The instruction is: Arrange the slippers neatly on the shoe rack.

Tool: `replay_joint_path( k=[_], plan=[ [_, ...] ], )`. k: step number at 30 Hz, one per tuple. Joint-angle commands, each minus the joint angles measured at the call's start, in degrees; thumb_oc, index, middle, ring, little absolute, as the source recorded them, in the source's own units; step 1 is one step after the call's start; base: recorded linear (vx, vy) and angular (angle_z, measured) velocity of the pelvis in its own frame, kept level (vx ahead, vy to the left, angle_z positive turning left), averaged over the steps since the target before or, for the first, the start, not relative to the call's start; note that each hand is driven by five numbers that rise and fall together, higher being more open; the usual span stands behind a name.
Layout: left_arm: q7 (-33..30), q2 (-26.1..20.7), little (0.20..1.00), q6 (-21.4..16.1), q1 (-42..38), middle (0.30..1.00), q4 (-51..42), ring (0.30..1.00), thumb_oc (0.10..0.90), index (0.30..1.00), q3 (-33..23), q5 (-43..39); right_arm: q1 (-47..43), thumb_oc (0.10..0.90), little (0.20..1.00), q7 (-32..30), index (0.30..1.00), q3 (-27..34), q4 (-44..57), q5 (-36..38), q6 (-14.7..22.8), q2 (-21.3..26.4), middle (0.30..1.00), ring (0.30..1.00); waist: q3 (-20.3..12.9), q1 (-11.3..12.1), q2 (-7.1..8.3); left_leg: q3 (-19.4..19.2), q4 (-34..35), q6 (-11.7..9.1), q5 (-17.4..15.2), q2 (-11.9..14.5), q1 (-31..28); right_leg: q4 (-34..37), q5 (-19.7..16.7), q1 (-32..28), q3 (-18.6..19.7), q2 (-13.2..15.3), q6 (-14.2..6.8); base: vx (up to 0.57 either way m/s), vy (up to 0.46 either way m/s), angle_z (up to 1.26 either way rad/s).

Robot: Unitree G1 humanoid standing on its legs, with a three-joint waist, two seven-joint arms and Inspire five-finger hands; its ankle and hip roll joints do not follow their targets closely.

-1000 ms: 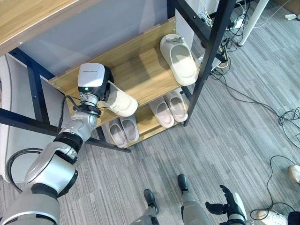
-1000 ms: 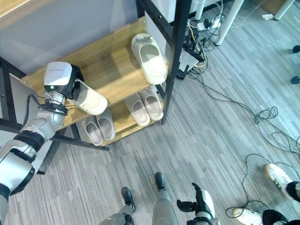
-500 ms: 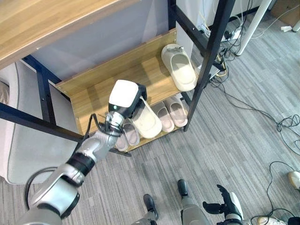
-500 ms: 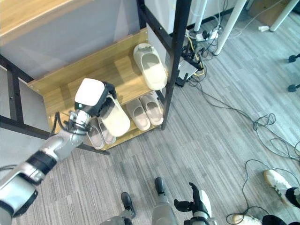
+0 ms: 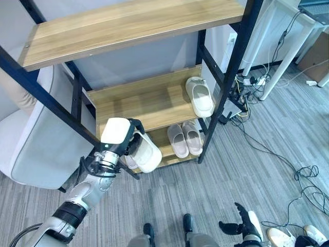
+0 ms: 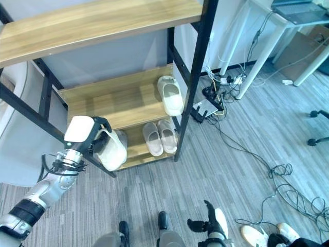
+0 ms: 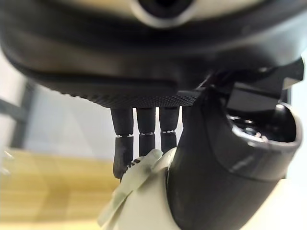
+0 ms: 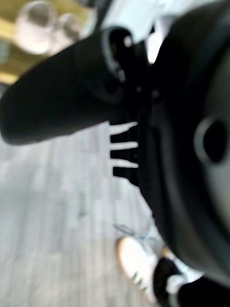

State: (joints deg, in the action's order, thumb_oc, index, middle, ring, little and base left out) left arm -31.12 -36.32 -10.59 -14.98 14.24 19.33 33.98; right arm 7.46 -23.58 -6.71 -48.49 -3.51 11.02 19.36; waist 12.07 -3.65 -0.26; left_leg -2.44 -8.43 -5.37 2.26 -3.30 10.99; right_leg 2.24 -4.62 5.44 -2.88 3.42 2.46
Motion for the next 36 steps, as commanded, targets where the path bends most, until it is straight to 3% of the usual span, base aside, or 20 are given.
replay_joint_path(
  k=[1, 5, 7, 8, 9, 12, 15, 19, 21, 25, 31, 36],
  plan=[
    [-4.94, -1.77, 0.300, -3.32, -4.62, 0.300, -3.72, 0.300, 0.400, 0.300, -7.97, -2.09, 3.92, 0.800, 0.900, -2.23, 0.900, 0.21, 3.47, 1.43, 1.06, 3.43, 0.900, 0.900, -4.69, -0.55, -1.25, -3.67, -2.63, 3.13, -2.05, -0.85, 5.44, 2.44, 8.75, -8.34, -0.26, -3.32, -6.09, 0.10, 0.010, -0.04],
    [-4.49, -0.82, 0.300, -3.64, -3.21, 0.300, -4.56, 0.300, 0.400, 0.300, -8.12, -2.51, 4.16, 0.800, 0.900, -2.00, 0.900, 0.60, 3.36, 1.76, 1.04, 1.95, 0.900, 0.900, -6.83, -0.67, -0.23, -2.53, 1.26, 4.33, -2.18, -1.35, 1.91, 2.03, 9.22, -9.45, 0.18, -3.04, -6.87, 0.21, 0.104, -0.52],
    [-4.42, -0.82, 0.300, -3.51, -2.45, 0.300, -4.61, 0.300, 0.400, 0.300, -8.48, -2.79, 4.30, 0.800, 0.900, -1.41, 0.900, 0.37, 3.25, 2.26, 0.69, 0.51, 0.900, 0.900, -7.04, -0.66, 0.53, -3.58, 2.78, 5.20, -2.86, -0.73, -0.80, -2.72, 10.73, -9.12, -0.02, -2.71, -7.00, 0.10, 0.059, -0.28],
    [-4.42, -1.60, 0.300, -3.24, -0.93, 0.300, -5.66, 0.300, 0.400, 0.300, -10.22, -2.71, 3.33, 0.800, 0.900, -0.64, 0.900, -0.20, 2.48, 2.42, 0.25, -1.30, 0.900, 0.900, -6.71, 0.12, 0.66, -5.41, 3.80, 5.51, -3.90, 0.74, -3.08, -8.73, 11.44, -6.84, -3.32, -1.67, -8.76, 0.03, 0.033, -0.37],
    [-4.33, -1.69, 0.300, -3.21, -0.76, 0.300, -5.84, 0.300, 0.400, 0.300, -10.40, -2.72, 3.25, 0.800, 0.900, -0.65, 0.900, -0.31, 2.44, 2.41, 0.24, -1.34, 0.900, 0.900, -6.62, 0.22, 0.76, -5.62, 3.90, 5.55, -3.91, 0.72, -3.21, -9.51, 11.82, -6.49, -3.11, -1.59, -8.84, 0.05, 0.025, -0.91],
    [-3.51, -1.64, 0.300, -3.41, 0.86, 0.300, -6.51, 0.300, 0.400, 0.300, -12.02, -3.21, 2.19, 0.800, 0.900, 0.69, 0.900, -2.21, 0.35, 0.39, -0.60, -3.22, 0.900, 0.900, -6.66, 0.91, 0.80, -7.43, 5.21, 5.46, -5.20, 2.63, -6.49, -13.83, 10.18, -3.07, -7.66, 2.28, -11.36, 0.06, -0.030, -0.97],
    [-2.52, -0.98, 0.300, -4.37, -0.10, 0.300, -6.03, 0.300, 0.400, 0.300, -10.70, -4.11, 1.55, 0.800, 0.900, 0.54, 0.900, -2.07, -2.98, -0.21, -0.97, -3.23, 0.900, 0.900, -6.44, -0.45, -0.35, -5.77, 6.24, 5.48, -5.82, 2.70, -8.40, -11.76, 8.76, -0.26, -4.44, 3.12, -11.29, 0.10, -0.005, -0.03],
    [-2.42, -0.50, 0.300, -4.45, -3.48, 0.300, -3.63, 0.300, 0.400, 0.300, -7.40, -5.21, 1.61, 0.800, 0.900, 0.91, 0.900, -0.85, -7.38, 3.02, -1.38, -2.78, 0.900, 0.900, -5.62, -3.35, -1.09, -2.12, 6.12, 5.43, -7.17, 1.94, -10.81, -7.97, 5.50, 1.64, 5.95, 2.96, -12.29, 0.12, -0.050, 0.71],
    [-1.69, -0.45, 0.300, -4.56, -4.16, 0.300, -2.80, 0.300, 0.400, 0.300, -6.63, -6.07, 1.88, 0.800, 0.900, 1.18, 0.900, -0.79, -9.48, 3.79, -1.64, -2.59, 0.900, 0.900, -6.45, -3.49, -0.51, -0.97, 5.51, 5.47, -7.85, 1.12, -10.97, -5.56, 4.85, -0.13, 6.01, 3.59, -12.20, 0.10, -0.107, 0.84],
    [-1.07, 0.52, 0.300, -4.47, -4.76, 0.300, 0.30, 0.300, 0.400, 0.300, -5.74, -7.86, 1.85, 0.800, 0.900, 2.26, 0.900, -1.83, -12.39, 4.01, -1.85, -2.36, 0.900, 0.900, -8.24, -3.27, -0.59, 0.53, 6.85, 5.05, -7.65, 1.62, -12.62, -4.19, 5.38, -2.84, 6.14, 2.27, -10.88, 0.13, -0.140, 0.34],
    [-2.13, 1.49, 0.300, -3.16, -8.03, 0.300, 7.41, 0.300, 0.400, 0.300, -3.34, -9.89, 1.65, 0.800, 0.900, 2.40, 0.900, -3.63, -12.22, 3.46, -1.46, -1.32, 0.900, 0.900, -9.58, -3.90, -1.01, 1.98, 11.19, 3.65, -4.86, 3.20, -13.34, -0.47, 5.63, -5.00, 4.36, 0.76, -9.75, 0.07, -0.133, 0.12],
    [-4.09, 1.77, 0.300, -1.67, -13.61, 0.300, 12.29, 0.300, 0.400, 0.300, 0.34, -9.63, 1.99, 0.800, 0.900, 1.05, 0.900, -4.09, -11.36, 3.60, -0.80, 0.01, 0.900, 0.900, -9.39, -5.01, -1.49, 2.76, 13.43, 2.66, -2.67, 3.88, -10.53, 2.39, 4.63, -3.78, 3.09, 0.19, -9.69, -0.02, -0.069, 0.11]
  ],
)
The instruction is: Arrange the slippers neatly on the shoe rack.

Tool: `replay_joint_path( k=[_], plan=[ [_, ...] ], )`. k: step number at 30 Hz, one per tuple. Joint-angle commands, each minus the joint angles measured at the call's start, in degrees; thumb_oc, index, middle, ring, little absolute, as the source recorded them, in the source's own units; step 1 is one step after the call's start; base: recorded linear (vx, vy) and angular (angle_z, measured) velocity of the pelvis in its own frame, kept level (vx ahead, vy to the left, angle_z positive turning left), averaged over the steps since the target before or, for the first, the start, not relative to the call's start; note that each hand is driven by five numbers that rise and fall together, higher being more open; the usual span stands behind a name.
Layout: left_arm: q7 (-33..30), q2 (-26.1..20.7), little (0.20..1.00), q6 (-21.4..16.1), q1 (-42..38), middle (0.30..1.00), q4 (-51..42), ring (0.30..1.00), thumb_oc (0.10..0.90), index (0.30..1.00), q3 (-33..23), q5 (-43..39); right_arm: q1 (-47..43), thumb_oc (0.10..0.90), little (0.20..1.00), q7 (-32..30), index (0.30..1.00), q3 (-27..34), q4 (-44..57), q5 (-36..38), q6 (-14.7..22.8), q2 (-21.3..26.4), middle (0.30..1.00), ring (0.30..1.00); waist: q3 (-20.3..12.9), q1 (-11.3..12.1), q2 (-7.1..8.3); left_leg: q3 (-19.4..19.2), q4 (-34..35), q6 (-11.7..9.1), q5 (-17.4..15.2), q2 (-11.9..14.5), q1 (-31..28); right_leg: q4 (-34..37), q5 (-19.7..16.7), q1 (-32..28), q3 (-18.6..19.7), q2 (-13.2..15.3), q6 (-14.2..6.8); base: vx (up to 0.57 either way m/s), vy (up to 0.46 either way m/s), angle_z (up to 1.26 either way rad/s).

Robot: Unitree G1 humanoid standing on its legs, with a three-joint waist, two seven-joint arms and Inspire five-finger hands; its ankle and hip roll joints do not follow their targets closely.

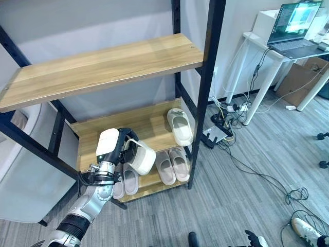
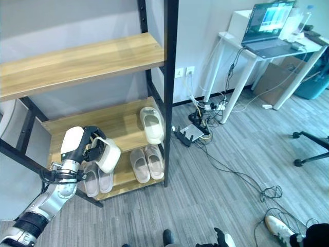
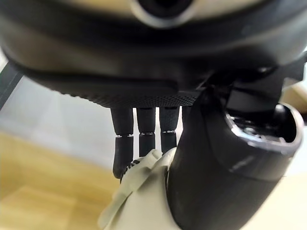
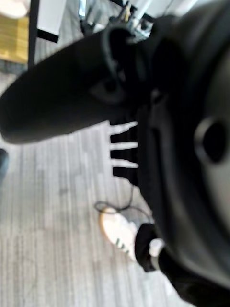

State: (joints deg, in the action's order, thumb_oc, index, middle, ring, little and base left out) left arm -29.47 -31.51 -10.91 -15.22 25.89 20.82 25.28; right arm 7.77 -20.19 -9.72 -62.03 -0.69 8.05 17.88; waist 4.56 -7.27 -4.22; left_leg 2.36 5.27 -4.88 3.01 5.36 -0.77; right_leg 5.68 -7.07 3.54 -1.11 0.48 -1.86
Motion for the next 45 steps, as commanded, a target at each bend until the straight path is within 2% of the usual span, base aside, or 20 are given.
replay_joint_path(
  k=[1, 5, 6, 7, 15, 18, 25, 35, 45],
  plan=[
    [-6.09, -3.17, 0.300, -1.18, -14.50, 0.300, 0.88, 0.300, 0.400, 0.300, -0.53, -0.68, 1.66, 0.800, 0.900, -2.68, 0.900, -1.12, 1.97, 0.91, 2.18, 1.67, 0.900, 0.900, -1.88, -1.56, 2.37, -1.92, -0.27, 2.09, -3.28, -4.78, 2.09, -0.85, 6.90, -1.29, 1.25, 3.12, -5.43, -0.03, -0.022, 0.02],
    [-6.62, -3.54, 0.300, -0.81, -17.51, 0.300, 1.90, 0.300, 0.400, 0.300, 1.43, 0.15, 1.48, 0.800, 0.900, -3.30, 0.900, -1.07, 1.14, 1.44, 2.27, 1.94, 0.900, 0.900, -1.83, -2.05, 2.01, -1.99, -0.27, 1.90, -2.85, -4.70, 4.41, -0.68, 6.50, 0.91, 1.02, 3.12, -5.61, -0.04, -0.006, 0.02],
    [-7.45, -5.78, 0.300, -0.19, -21.55, 0.300, 2.77, 0.300, 0.400, 0.300, 3.79, 2.65, 1.25, 0.800, 0.900, -3.94, 0.900, -0.81, 0.33, 2.10, 2.63, 2.43, 0.900, 0.900, -2.03, -2.39, 1.32, -2.22, -0.27, 1.72, -2.53, -4.77, 6.99, -0.68, 5.82, 3.68, 1.28, 3.03, -5.91, -0.07, 0.006, 0.01],
    [-7.29, -6.34, 0.300, -0.18, -22.32, 0.300, 2.23, 0.300, 0.400, 0.300, 4.40, 3.56, 1.15, 0.800, 0.900, -4.05, 0.900, -0.79, -0.03, 2.23, 2.62, 2.49, 0.900, 0.900, -2.00, -2.50, 1.15, -2.37, -0.27, 1.66, -2.47, -4.77, 7.54, -0.68, 5.69, 4.31, 1.43, 3.00, -5.98, -0.03, 0.007, -0.01],
    [-9.35, -7.13, 0.300, -0.40, -23.01, 0.300, -2.97, 0.300, 0.400, 0.300, 2.18, 5.39, 2.68, 0.800, 0.900, -3.48, 0.900, -0.75, 0.46, 1.94, 2.76, 2.50, 0.900, 0.900, -1.54, -2.85, 0.84, -3.52, -0.27, 1.64, -2.68, -5.05, 7.70, -0.68, 5.96, 4.85, 2.67, 2.95, -5.60, 0.05, -0.005, -0.09],
    [-11.58, -7.78, 0.300, 1.41, -25.94, 0.300, 0.07, 0.300, 0.400, 0.300, 4.86, 8.49, 2.14, 0.800, 0.900, -3.56, 0.900, -1.32, 0.75, 1.87, 2.99, 3.45, 0.900, 0.900, -0.48, -3.65, 0.18, -3.80, -0.27, 1.61, -2.53, -5.29, 8.60, -0.68, 5.46, 5.97, 2.78, 3.22, -5.77, 0.00, 0.012, -0.03],
    [-11.57, -8.57, 0.300, 2.53, -31.69, 0.300, 5.55, 0.300, 0.400, 0.300, 8.99, 9.28, 0.68, 0.800, 0.900, -3.84, 0.900, -2.10, 0.33, 1.39, 3.35, 4.67, 0.900, 0.900, 0.62, -4.41, -0.45, -4.91, -0.27, 1.68, -2.25, -5.47, 11.18, -0.68, 4.36, 9.01, 3.60, 3.43, -6.03, 0.01, 0.007, -0.05],
    [-11.30, -9.19, 0.300, 2.19, -37.16, 0.300, 6.71, 0.300, 0.400, 0.300, 10.03, 7.11, 0.53, 0.800, 0.900, -3.83, 0.900, -1.60, 0.52, 1.42, 3.63, 5.78, 0.900, 0.900, 2.11, -5.10, -0.47, -6.02, -0.27, 1.63, -1.96, -5.67, 13.16, -0.84, 3.73, 11.30, 4.06, 3.47, -5.99, 0.01, 0.006, -0.03],
    [-10.86, -10.78, 0.300, 3.25, -44.85, 0.300, 10.72, 0.300, 0.400, 0.300, 15.13, 8.14, -0.47, 0.800, 0.900, -3.54, 0.900, -1.75, 2.96, 1.47, 4.13, 8.26, 0.900, 0.900, 3.93, -5.98, -1.21, -6.71, -0.27, 1.53, -1.88, -5.96, 14.87, -0.99, 3.01, 13.52, 4.50, 3.78, -6.27, 0.01, 0.005, -0.05]
  ],
)
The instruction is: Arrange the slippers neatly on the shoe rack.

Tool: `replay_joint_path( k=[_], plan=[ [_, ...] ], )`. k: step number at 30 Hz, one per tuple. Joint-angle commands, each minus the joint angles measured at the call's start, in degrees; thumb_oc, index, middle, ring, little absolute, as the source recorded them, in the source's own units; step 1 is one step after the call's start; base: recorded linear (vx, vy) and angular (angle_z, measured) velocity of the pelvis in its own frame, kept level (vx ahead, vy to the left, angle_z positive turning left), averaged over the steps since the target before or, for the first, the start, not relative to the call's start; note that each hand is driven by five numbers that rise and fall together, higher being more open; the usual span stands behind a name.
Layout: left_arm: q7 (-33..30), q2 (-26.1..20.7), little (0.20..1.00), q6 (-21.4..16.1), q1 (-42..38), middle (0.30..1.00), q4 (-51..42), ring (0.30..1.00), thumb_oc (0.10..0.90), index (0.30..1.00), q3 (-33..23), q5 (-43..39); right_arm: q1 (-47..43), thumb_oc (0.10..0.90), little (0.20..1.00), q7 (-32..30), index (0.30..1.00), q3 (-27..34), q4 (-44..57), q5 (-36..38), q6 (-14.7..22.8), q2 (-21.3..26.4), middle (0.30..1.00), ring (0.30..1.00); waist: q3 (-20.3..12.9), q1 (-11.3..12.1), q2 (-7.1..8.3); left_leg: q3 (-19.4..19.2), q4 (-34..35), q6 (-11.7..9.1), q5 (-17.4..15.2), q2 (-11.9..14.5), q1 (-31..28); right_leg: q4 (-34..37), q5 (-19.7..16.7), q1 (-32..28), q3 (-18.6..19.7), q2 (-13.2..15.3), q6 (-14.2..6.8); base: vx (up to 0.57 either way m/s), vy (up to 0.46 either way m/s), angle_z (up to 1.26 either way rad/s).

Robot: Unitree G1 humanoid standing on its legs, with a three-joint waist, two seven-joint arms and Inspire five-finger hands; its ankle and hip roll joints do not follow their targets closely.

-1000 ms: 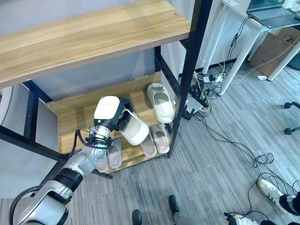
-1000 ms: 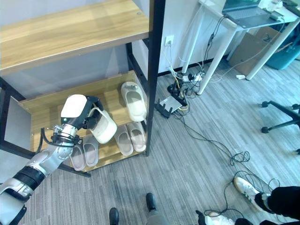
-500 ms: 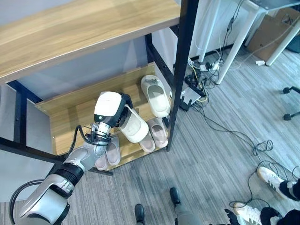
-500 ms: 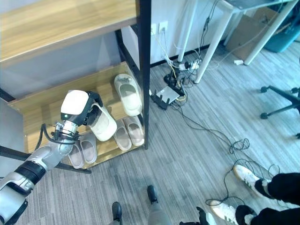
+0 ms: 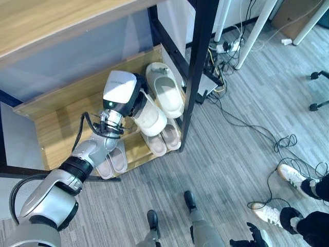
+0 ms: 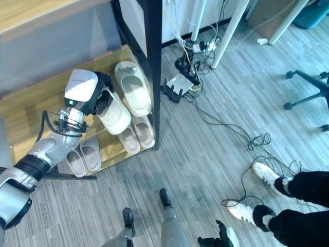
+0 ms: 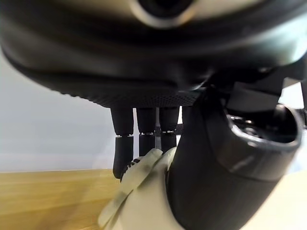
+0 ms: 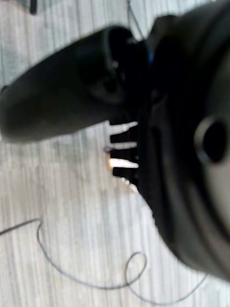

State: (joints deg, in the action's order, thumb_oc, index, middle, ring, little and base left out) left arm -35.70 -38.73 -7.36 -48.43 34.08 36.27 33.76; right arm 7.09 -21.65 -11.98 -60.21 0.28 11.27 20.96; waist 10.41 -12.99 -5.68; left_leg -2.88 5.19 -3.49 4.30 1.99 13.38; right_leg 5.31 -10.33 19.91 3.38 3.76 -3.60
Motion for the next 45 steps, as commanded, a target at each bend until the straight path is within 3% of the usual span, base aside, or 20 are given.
replay_joint_path(
  k=[1, 10, 16, 25, 28, 32, 35, 40, 45],
  plan=[
    [-4.68, -3.90, 0.300, 0.05, -12.68, 0.300, 3.40, 0.300, 0.400, 0.300, 0.41, 0.09, -0.07, 0.800, 0.900, -2.12, 0.900, 0.69, 1.45, 0.76, 1.16, 5.42, 0.900, 0.900, -1.79, -0.34, 0.22, -1.51, -0.19, 0.12, -3.15, -2.61, 0.94, -0.59, 6.13, -2.63, -0.01, 0.48, -4.61, 0.00, 0.000, 0.00],
    [-4.50, -5.32, 0.300, 2.81, -19.82, 0.300, 8.28, 0.300, 0.400, 0.300, 5.65, 2.89, -0.39, 0.800, 0.900, -2.27, 0.900, 0.64, 1.67, 1.18, 1.66, 5.62, 0.900, 0.900, -1.19, -0.16, 0.52, -1.78, -0.19, 0.00, -3.12, -2.27, 2.09, -0.31, 5.90, -1.43, -0.29, 0.25, -4.95, 0.01, -0.004, -0.02],
    [-4.31, -6.81, 0.300, 3.09, -19.42, 0.300, 3.55, 0.300, 0.400, 0.300, 5.79, 6.51, 0.10, 0.800, 0.900, -2.00, 0.900, 1.27, 0.86, 1.41, 1.69, 5.52, 0.900, 0.900, -1.19, 0.44, 0.63, -1.12, -0.19, 0.01, -3.40, -2.35, 1.55, -0.31, 6.57, -2.11, -0.86, 0.08, -4.89, 0.01, -0.001, 0.00],
    [-3.05, -7.03, 0.300, 3.83, -25.45, 0.300, 4.48, 0.300, 0.400, 0.300, 12.72, 11.28, -1.94, 0.800, 0.900, -1.51, 0.900, 0.08, 5.08, 1.02, 2.76, 8.22, 0.900, 0.900, -0.93, 0.15, 0.97, -0.62, -0.19, -0.07, -3.55, -2.27, 1.72, -0.36, 6.51, -2.12, -1.86, 0.06, -4.88, 0.01, 0.003, 0.03],
    [-2.99, -6.90, 0.300, 4.23, -26.93, 0.300, 5.36, 0.300, 0.400, 0.300, 13.85, 11.47, -1.26, 0.800, 0.900, -1.41, 0.900, -0.02, 6.59, 0.50, 2.89, 8.75, 0.900, 0.900, -0.97, 0.00, 1.04, -0.81, -0.19, -0.09, -3.55, -2.26, 1.94, -0.34, 6.43, -1.88, -1.84, 0.11, -4.92, 0.00, 0.000, 0.00],
    [-2.52, -2.94, 0.300, 5.06, -29.72, 0.300, 7.54, 0.300, 0.400, 0.300, 15.47, 13.66, -3.27, 0.800, 0.900, -3.23, 0.900, -1.41, 2.46, -2.71, 2.22, 8.26, 0.900, 0.900, -0.95, 0.29, 0.85, -0.34, -0.19, 0.09, -3.60, -2.41, 2.22, -0.31, 6.58, -1.67, -2.00, 0.16, -5.03, 0.01, 0.011, 0.03],
    [-2.81, -3.48, 0.300, 5.03, -32.19, 0.300, 8.33, 0.300, 0.400, 0.300, 17.97, 14.34, -3.48, 0.800, 0.900, -3.71, 0.900, -0.93, 1.58, -2.39, 2.21, 8.13, 0.900, 0.900, -1.10, 0.19, 0.69, -0.55, -0.19, 0.14, -3.67, -2.43, 2.40, -0.31, 6.43, -1.27, -1.92, 0.20, -5.15, 0.01, 0.009, 0.02],
    [-2.99, -4.04, 0.300, 5.01, -32.47, 0.300, 8.39, 0.300, 0.400, 0.300, 18.02, 14.35, -3.53, 0.800, 0.900, -3.76, 0.900, -0.63, 1.29, -1.85, 2.16, 7.82, 0.900, 0.900, -1.41, 0.34, 0.59, -0.73, -0.19, 0.16, -3.79, -2.37, 2.32, -0.31, 6.49, -1.21, -1.81, 0.22, -5.14, 0.00, 0.000, 0.00],
    [-4.25, -6.17, 0.300, 4.41, -30.62, 0.300, 3.79, 0.300, 0.400, 0.300, 13.92, 11.71, -3.09, 0.800, 0.900, -3.73, 0.900, -0.44, 1.88, -1.39, 1.96, 6.89, 0.900, 0.900, -1.47, 0.82, 0.77, -0.69, -0.19, 0.22, -3.82, -2.55, 2.18, -0.34, 6.67, -1.48, -1.77, 0.15, -4.97, 0.00, 0.000, 0.00]
  ],
)
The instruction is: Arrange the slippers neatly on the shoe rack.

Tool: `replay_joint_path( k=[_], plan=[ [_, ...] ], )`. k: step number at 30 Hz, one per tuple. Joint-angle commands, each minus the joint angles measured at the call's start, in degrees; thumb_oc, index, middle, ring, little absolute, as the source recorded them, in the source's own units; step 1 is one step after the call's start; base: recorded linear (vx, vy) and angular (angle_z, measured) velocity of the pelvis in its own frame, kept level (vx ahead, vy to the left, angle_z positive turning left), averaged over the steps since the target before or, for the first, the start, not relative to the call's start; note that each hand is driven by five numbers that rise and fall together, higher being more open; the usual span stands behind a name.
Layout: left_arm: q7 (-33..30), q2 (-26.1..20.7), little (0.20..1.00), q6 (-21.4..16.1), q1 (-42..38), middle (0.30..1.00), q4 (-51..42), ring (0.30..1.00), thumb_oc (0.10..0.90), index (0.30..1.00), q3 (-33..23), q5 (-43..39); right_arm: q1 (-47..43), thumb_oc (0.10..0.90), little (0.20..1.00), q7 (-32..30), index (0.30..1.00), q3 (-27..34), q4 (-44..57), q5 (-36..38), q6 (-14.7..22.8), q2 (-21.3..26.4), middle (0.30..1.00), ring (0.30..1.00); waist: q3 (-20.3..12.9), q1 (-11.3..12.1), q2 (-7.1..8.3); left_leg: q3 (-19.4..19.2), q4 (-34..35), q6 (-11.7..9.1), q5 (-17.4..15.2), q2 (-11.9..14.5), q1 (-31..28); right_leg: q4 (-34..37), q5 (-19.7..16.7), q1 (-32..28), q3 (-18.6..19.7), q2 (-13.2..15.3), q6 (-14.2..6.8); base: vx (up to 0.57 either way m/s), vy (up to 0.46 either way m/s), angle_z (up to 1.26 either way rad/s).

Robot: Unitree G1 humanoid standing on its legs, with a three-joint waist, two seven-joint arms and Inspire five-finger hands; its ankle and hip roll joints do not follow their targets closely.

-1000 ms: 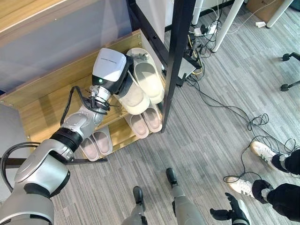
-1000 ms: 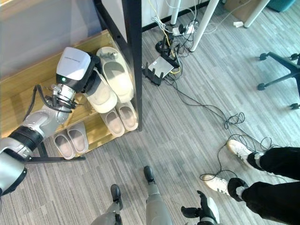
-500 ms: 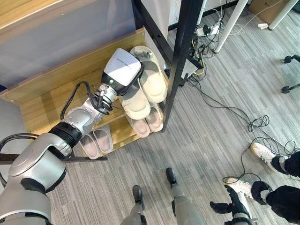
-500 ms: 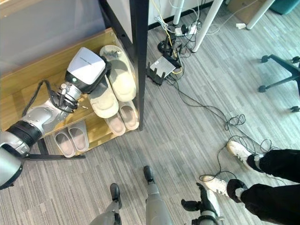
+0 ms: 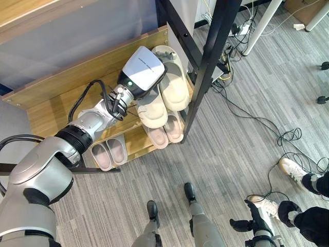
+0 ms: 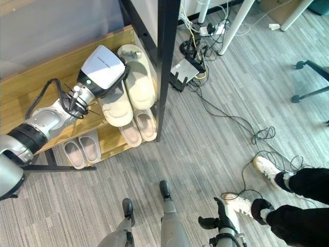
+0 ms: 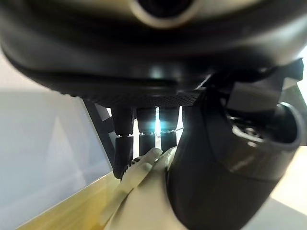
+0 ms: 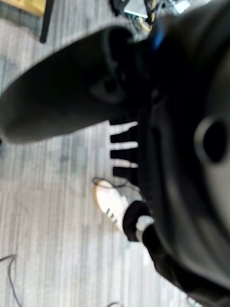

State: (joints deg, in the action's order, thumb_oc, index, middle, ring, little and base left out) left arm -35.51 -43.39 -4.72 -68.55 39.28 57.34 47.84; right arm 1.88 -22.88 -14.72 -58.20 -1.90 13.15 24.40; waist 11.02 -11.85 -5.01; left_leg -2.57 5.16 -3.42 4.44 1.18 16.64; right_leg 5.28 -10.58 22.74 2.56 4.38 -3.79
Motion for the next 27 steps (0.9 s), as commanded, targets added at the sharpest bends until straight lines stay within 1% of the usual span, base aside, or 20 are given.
replay_joint_path(
  k=[1, 4, 9, 12, 17, 21, 27],
  plan=[
    [-4.36, -1.62, 0.300, 1.81, -10.36, 0.300, -1.59, 0.300, 0.400, 0.300, -7.30, -2.35, 2.13, 0.800, 0.900, -2.50, 0.900, 2.27, -0.11, 0.79, 0.07, 3.50, 0.900, 0.900, -2.07, -0.37, 0.06, -1.01, -0.16, 0.14, -3.97, -1.74, -1.11, -0.31, 6.92, -4.35, -0.94, -0.48, -4.78, 0.00, 0.000, 0.00],
    [-4.75, -2.66, 0.300, 1.18, -9.19, 0.300, -4.21, 0.300, 0.400, 0.300, -9.06, -2.89, 2.41, 0.800, 0.900, -2.47, 0.900, 1.97, -0.48, 0.52, -0.12, 2.62, 0.900, 0.900, -1.88, -0.09, 0.05, -0.85, -0.16, 0.13, -3.92, -1.80, -1.27, -0.35, 7.13, -4.71, -1.14, -0.50, -4.62, 0.00, 0.000, 0.00],
    [-4.49, -2.93, 0.300, 1.01, -9.69, 0.300, -5.76, 0.300, 0.400, 0.300, -8.65, -2.63, 0.65, 0.800, 0.900, -2.34, 0.900, 1.13, -2.08, 0.38, -0.74, 2.26, 0.900, 0.900, -1.78, 0.43, 0.08, -0.47, -0.16, 0.11, -3.78, -1.85, -1.26, -0.35, 7.25, -4.97, -1.62, -0.45, -4.57, 0.00, 0.003, 0.01],
    [-4.57, -2.35, 0.300, 1.18, -10.62, 0.300, -4.65, 0.300, 0.400, 0.300, -8.31, -3.37, -0.33, 0.800, 0.900, -2.38, 0.900, 0.31, -2.39, 0.09, -0.96, 2.06, 0.900, 0.900, -1.95, 0.52, 0.29, -0.30, -0.16, 0.12, -3.76, -1.86, -0.96, -0.32, 7.10, -4.69, -1.77, -0.39, -4.59, 0.00, 0.000, 0.00],
    [-5.10, -0.56, 0.300, 1.82, -12.50, 0.300, -0.68, 0.300, 0.400, 0.300, -7.73, -4.64, -0.03, 0.800, 0.900, -2.97, 0.900, -0.50, -2.13, -0.94, -1.04, 2.46, 0.900, 0.900, -1.63, -0.01, 0.50, -0.59, -0.16, 0.16, -3.55, -1.81, -0.16, -0.28, 6.67, -3.70, -1.59, -0.49, -4.64, 0.00, 0.000, 0.00],
    [-5.15, -0.48, 0.300, 1.86, -13.69, 0.300, 0.27, 0.300, 0.400, 0.300, -6.77, -4.67, -0.23, 0.800, 0.900, -3.15, 0.900, -0.54, -2.43, -1.08, -1.08, 2.51, 0.900, 0.900, -1.81, -0.01, 0.54, -0.69, -0.16, 0.15, -3.42, -1.70, 0.56, -0.28, 6.33, -2.89, -1.46, -0.47, -4.76, 0.00, 0.000, 0.00],
    [-5.06, -1.13, 0.300, 1.98, -15.73, 0.300, 2.37, 0.300, 0.400, 0.300, -4.81, -4.25, 0.27, 0.800, 0.900, -3.26, 0.900, -0.08, -2.92, -0.73, -0.88, 2.18, 0.900, 0.900, -3.00, -0.02, 0.90, -1.27, -0.16, 0.07, -3.48, -1.48, 0.87, -0.28, 6.32, -2.35, -1.32, -0.69, -4.85, 0.01, 0.000, 0.00]
  ],
)
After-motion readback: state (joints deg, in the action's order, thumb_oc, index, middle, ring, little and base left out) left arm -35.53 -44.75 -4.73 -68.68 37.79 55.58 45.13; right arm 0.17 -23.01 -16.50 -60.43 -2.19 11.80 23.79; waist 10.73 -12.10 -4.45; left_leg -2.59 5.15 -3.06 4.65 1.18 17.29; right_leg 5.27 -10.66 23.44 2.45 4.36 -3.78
